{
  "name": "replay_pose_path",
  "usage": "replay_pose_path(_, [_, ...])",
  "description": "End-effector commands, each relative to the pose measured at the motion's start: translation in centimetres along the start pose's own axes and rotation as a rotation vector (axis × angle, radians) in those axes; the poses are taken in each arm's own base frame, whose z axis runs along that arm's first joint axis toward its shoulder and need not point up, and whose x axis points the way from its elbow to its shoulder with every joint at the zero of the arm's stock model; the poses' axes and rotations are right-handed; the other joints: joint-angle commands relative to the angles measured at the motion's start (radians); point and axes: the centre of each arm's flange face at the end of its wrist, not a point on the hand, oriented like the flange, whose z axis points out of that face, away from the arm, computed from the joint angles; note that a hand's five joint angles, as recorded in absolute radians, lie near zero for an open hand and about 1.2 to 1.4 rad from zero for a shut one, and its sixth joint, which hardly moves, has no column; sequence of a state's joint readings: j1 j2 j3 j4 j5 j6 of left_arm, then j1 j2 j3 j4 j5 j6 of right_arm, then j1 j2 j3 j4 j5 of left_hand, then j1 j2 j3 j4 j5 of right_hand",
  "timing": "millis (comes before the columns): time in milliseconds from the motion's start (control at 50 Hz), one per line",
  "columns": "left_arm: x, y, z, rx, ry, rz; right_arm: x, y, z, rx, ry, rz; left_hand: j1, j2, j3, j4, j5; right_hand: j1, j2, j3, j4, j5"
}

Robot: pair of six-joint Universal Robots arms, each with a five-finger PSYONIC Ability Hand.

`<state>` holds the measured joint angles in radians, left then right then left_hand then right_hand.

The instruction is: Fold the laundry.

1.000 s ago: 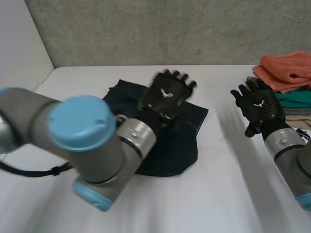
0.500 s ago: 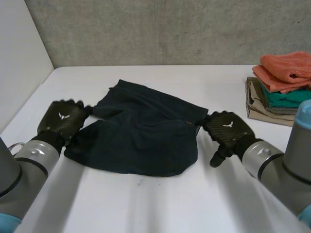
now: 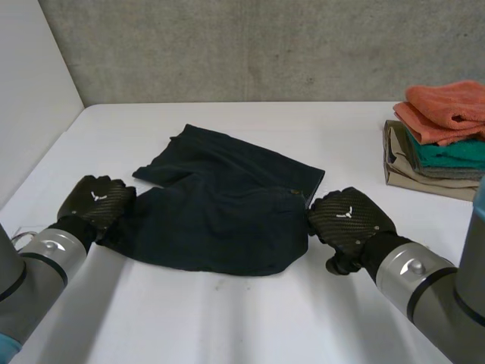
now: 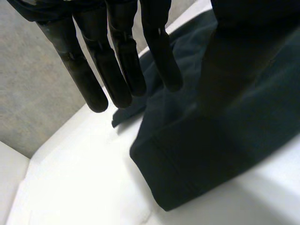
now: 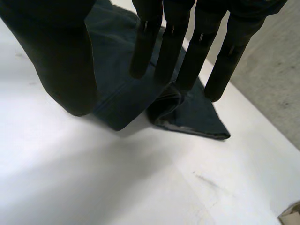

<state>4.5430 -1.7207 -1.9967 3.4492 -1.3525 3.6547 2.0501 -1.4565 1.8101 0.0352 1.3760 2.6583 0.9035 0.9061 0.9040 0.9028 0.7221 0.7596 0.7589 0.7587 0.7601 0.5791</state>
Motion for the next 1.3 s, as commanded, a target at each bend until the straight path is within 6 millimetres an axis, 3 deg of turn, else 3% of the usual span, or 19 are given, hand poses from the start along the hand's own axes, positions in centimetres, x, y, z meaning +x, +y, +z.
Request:
replay_pose_path(20, [0.5,-0.9,-1.9,-0.013,0.066,-0.015,-0.9,-0.1,-1.3,-0.073,-0.103,-0.010,0.164,0.162,0.164,0.165,0.171,0.021,0.022,0.022,0.021,0.027])
replay_pose_path(140, [1.7,0.2,-2.3,-0.069,0.154,-0.039,-2.6,2.4,2.5,-0.087,-0.213,0.011,0.082,0.080,0.082,0.083,0.089,-0.181,-0.180,-0.180,-0.181,-0.175])
replay_pose_path(260, [1.4,1.8,-0.7,-0.115,0.153,-0.054,-3.3,2.3,5.2,0.020,-0.192,-0.027,-0.120,-0.123,-0.121,-0.120,-0.113,-0.290,-0.289,-0.289,-0.290,-0.284])
replay_pose_path(340, [1.1,2.4,0.6,-0.109,0.140,-0.053,-3.6,2.6,7.3,0.075,-0.160,-0.054,-0.229,-0.232,-0.229,-0.228,-0.222,-0.284,-0.284,-0.283,-0.285,-0.278])
replay_pose_path(540, [0.5,3.2,4.2,-0.065,0.115,0.015,-3.4,3.0,10.5,0.109,-0.081,-0.079,-0.238,-0.240,-0.238,-0.237,-0.231,-0.252,-0.251,-0.251,-0.252,-0.246])
replay_pose_path(680, [0.8,3.8,5.2,-0.071,0.130,0.046,-3.5,3.7,12.6,0.106,-0.066,-0.082,-0.232,-0.235,-0.233,-0.231,-0.225,-0.167,-0.166,-0.166,-0.168,-0.161])
replay_pose_path(760, [1.0,4.1,5.8,-0.074,0.137,0.046,-3.2,3.4,13.5,0.144,-0.023,-0.095,-0.045,-0.048,-0.045,-0.044,-0.038,0.012,0.012,0.012,0.011,0.017])
replay_pose_path(780, [0.9,4.1,6.0,-0.070,0.133,0.046,-3.1,3.4,13.7,0.153,-0.011,-0.097,0.151,0.148,0.150,0.151,0.157,0.076,0.077,0.077,0.076,0.082])
replay_pose_path(840, [0.8,3.8,6.2,-0.061,0.132,0.044,-2.8,3.0,14.5,0.202,0.028,-0.115,0.457,0.454,0.456,0.458,0.464,0.398,0.399,0.399,0.398,0.404])
replay_pose_path(920, [0.8,3.2,6.3,-0.045,0.128,0.046,-2.4,2.8,15.2,0.220,0.062,-0.167,0.493,0.490,0.492,0.493,0.500,0.637,0.637,0.638,0.636,0.643])
replay_pose_path(1000, [0.5,1.4,5.8,-0.004,0.115,0.046,-1.5,1.8,15.0,0.222,0.115,-0.213,0.493,0.490,0.492,0.493,0.500,0.637,0.637,0.638,0.636,0.643])
replay_pose_path(1060, [-0.5,-1.3,4.6,0.066,0.079,0.022,-0.7,0.5,14.1,0.239,0.139,-0.214,0.493,0.490,0.492,0.493,0.500,0.637,0.637,0.638,0.636,0.643])
replay_pose_path(1140, [-1.7,-5.2,2.5,0.145,0.048,-0.047,1.1,-3.9,10.5,0.283,0.167,-0.223,0.493,0.490,0.492,0.493,0.500,0.637,0.637,0.638,0.636,0.643])
replay_pose_path(1200, [-2.9,-8.5,0.5,0.220,0.023,-0.090,2.0,-5.9,8.6,0.289,0.172,-0.224,0.493,0.490,0.492,0.493,0.500,0.637,0.637,0.638,0.636,0.643])
replay_pose_path(1280, [-4.3,-12.5,-2.2,0.308,0.001,-0.141,4.4,-9.6,5.1,0.338,0.230,-0.224,0.493,0.490,0.492,0.493,0.500,0.637,0.637,0.638,0.636,0.643])
replay_pose_path(1300, [-4.6,-13.3,-2.9,0.328,-0.004,-0.149,5.6,-11.2,3.4,0.370,0.266,-0.225,0.493,0.490,0.492,0.493,0.500,0.637,0.637,0.638,0.636,0.643])
